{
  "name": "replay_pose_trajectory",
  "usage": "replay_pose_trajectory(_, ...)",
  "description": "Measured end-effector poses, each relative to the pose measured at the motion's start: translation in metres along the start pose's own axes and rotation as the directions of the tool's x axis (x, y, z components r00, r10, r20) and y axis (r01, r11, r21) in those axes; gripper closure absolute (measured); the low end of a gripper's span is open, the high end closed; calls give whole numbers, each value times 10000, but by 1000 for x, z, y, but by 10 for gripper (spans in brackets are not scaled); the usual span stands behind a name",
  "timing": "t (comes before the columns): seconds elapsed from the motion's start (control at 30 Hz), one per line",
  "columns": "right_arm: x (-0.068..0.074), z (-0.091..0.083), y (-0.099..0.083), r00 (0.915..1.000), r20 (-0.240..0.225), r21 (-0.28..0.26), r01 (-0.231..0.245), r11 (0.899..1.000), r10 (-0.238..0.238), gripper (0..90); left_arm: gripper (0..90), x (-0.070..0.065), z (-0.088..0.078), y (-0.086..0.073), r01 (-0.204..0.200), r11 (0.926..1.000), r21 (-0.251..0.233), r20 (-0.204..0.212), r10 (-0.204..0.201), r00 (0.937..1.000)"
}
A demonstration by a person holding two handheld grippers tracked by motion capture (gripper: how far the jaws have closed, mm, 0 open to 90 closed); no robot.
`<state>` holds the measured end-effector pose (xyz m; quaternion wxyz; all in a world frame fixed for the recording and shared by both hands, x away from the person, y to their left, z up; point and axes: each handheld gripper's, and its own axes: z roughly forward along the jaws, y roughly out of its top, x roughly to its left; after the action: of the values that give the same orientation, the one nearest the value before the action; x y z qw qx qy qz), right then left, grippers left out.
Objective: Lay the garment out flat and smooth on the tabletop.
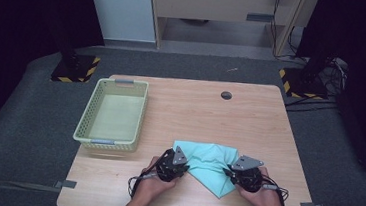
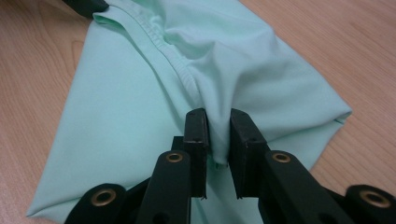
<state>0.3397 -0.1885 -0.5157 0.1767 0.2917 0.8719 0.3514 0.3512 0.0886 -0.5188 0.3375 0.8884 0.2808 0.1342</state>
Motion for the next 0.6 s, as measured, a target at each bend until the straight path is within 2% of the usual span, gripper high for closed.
replay_pose_trajectory(0.23, 0, 2, -2, 9997, -215, 259, -89, 9996, 95, 806, 826, -1, -1, 0, 6, 9999, 136, 203, -8, 9998)
replay_pose_trajectory(0.4, 3, -3, -4, 9979, -630, 455, -108, 9989, 136, 816, 833, -7, -7, -1, -89, 9996, 270, 508, 75, 9987)
replay_pose_trajectory(0.5, 6, -8, -3, 9968, -792, 469, -92, 9989, 129, 817, 835, -11, -12, -1, -150, 9997, 191, 632, 138, 9979)
replay_pose_trajectory(0.6, 7, -16, 0, 9966, -816, 224, -112, 9997, 130, 817, 836, -12, -16, 1, -125, 9999, 23, 666, 123, 9977)
